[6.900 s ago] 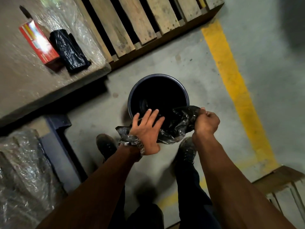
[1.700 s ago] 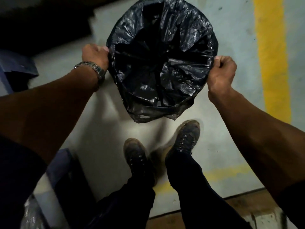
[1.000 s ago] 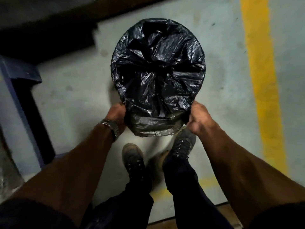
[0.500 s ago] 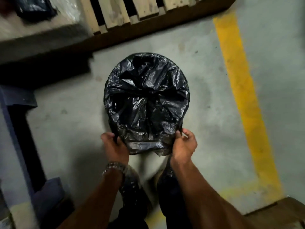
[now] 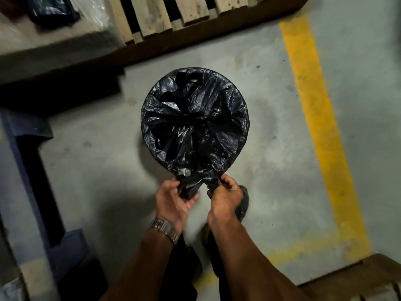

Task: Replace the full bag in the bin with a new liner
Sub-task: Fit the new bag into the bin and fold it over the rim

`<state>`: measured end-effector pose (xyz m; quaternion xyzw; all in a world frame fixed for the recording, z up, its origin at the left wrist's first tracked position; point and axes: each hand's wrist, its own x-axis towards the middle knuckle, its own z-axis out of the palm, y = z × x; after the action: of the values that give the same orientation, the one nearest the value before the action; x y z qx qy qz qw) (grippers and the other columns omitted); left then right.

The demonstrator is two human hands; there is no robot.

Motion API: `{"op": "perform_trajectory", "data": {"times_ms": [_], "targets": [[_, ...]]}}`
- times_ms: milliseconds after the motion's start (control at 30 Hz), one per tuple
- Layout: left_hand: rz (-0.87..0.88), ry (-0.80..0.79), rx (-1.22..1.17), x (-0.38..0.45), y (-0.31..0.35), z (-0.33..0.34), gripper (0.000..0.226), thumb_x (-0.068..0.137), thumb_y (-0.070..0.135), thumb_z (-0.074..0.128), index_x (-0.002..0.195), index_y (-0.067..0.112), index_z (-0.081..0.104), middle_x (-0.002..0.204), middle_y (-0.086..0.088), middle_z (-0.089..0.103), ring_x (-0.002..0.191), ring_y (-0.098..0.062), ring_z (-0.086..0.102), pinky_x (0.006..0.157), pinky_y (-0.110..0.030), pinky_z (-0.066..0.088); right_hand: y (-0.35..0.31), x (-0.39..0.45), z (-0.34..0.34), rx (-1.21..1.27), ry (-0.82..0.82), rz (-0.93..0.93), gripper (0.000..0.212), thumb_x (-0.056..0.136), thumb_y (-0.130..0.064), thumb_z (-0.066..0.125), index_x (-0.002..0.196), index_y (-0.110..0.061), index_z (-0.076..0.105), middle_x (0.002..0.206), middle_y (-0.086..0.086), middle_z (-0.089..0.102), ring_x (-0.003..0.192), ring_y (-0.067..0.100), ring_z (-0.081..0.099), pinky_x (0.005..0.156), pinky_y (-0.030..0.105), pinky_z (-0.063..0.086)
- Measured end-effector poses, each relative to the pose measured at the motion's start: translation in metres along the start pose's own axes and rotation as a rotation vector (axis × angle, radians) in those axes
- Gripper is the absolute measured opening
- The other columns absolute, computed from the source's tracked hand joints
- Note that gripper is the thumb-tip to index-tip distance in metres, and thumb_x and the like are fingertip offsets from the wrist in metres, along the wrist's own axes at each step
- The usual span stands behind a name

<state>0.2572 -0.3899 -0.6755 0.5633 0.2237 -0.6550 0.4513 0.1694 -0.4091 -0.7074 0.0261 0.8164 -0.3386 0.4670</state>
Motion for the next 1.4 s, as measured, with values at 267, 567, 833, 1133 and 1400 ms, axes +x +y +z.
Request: {"op": "perform_trajectory", "data": {"times_ms": [267, 567, 833, 1133, 1400], "targets": [[0.261, 0.212, 0.534, 0.005, -0.014, 0.002, 0.014, 0.086, -0.003, 0.059, 0.097, 0.005, 0.065, 0.087, -0.007, 0.071, 0.064, -0.011, 0.070, 0.057, -0.023, 0.057, 0.006, -0.012, -0.012, -0.377, -0.007, -0.295, 0.022, 0.085, 0.007, 0.057, 0.097, -0.002, 0.073, 0.098, 0.010, 0.069, 0.088, 0.022, 0.063, 0.084, 0.024, 0.050], [0.097, 0.199, 0.392, 0.020, -0.015, 0.017, 0.014, 0.086, -0.003, 0.053, 0.079, 0.004, 0.063, 0.080, -0.013, 0.066, 0.073, -0.023, 0.063, 0.065, -0.027, 0.053, 0.003, -0.013, -0.011, -0.778, -0.108, -0.555, 0.011, 0.085, -0.002, 0.059, 0.081, -0.001, 0.069, 0.090, 0.011, 0.065, 0.077, 0.020, 0.055, 0.077, 0.028, 0.049], [0.027, 0.142, 0.396, 0.012, -0.024, 0.028, 0.009, 0.087, 0.001, 0.059, 0.080, 0.007, 0.060, 0.082, -0.012, 0.065, 0.074, -0.022, 0.062, 0.070, -0.030, 0.053, 0.000, -0.014, -0.009, -0.764, -0.154, -0.507, 0.009, 0.084, 0.002, 0.059, 0.078, -0.002, 0.065, 0.092, 0.004, 0.055, 0.079, 0.022, 0.056, 0.071, 0.033, 0.051], [0.117, 0.248, 0.499, 0.014, -0.015, 0.026, 0.018, 0.093, -0.002, 0.048, 0.079, 0.009, 0.050, 0.089, -0.015, 0.061, 0.074, -0.022, 0.059, 0.070, -0.030, 0.051, 0.004, -0.020, -0.029, -0.528, -0.383, -0.320, 0.020, 0.090, -0.012, 0.060, 0.078, -0.024, 0.070, 0.099, 0.005, 0.066, 0.089, 0.010, 0.060, 0.081, 0.018, 0.045], [-0.281, 0.176, 0.048, 0.020, -0.020, 0.002, 0.020, 0.097, 0.018, 0.044, 0.095, 0.004, 0.059, 0.064, -0.004, 0.058, 0.053, -0.010, 0.048, 0.046, -0.020, 0.044, -0.004, -0.014, -0.021, -0.298, -0.437, 0.113, 0.022, 0.092, -0.022, 0.063, 0.075, -0.009, 0.063, 0.068, 0.004, 0.063, 0.058, 0.013, 0.056, 0.058, 0.021, 0.053]]}}
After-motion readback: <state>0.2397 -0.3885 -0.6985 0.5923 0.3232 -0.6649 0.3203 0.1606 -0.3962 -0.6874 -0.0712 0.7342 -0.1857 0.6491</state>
